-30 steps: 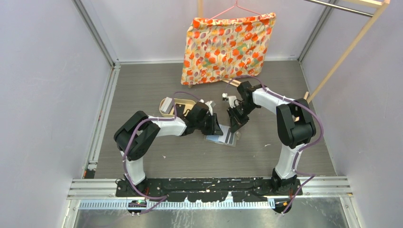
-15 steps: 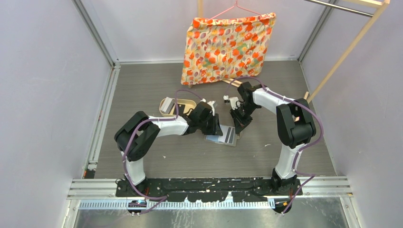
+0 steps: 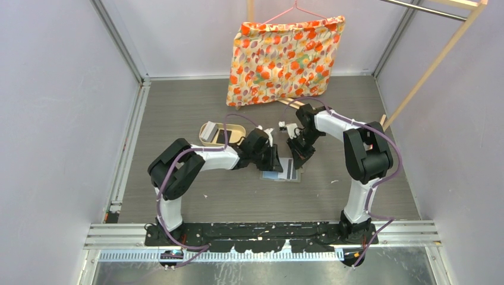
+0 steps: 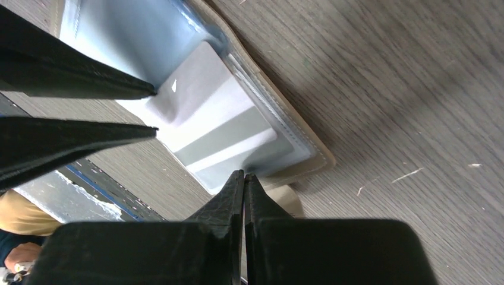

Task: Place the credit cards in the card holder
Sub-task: Insert the credit card into the card holder.

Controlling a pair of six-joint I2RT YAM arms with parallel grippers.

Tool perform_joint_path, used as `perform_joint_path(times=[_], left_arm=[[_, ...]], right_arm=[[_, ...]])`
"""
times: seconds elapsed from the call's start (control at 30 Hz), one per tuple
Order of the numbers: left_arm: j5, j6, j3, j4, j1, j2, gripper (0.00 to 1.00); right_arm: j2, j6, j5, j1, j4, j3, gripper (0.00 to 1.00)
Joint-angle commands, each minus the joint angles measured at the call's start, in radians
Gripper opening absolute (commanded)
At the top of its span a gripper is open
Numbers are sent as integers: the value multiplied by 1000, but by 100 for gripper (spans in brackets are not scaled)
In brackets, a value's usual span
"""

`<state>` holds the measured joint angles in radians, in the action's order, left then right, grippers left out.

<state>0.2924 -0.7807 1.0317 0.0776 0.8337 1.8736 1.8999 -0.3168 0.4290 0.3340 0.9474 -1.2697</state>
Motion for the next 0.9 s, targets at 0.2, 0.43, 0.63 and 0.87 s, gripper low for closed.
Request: perform_joint_path(times=[0.2, 0.43, 0.63, 0.87], left_arm=[[59, -72, 55, 112, 18, 56, 27], [40, -123, 40, 182, 18, 74, 28], [3, -151, 1, 234, 18, 68, 28], [-12, -161, -9, 254, 18, 77, 28]], right_arm=[[8, -10, 15, 15, 17, -19, 6], [-29, -18, 31, 6, 21, -24, 8], [-83, -19, -101, -54, -12, 10, 9], [-53, -20, -201, -63, 0, 11, 9]])
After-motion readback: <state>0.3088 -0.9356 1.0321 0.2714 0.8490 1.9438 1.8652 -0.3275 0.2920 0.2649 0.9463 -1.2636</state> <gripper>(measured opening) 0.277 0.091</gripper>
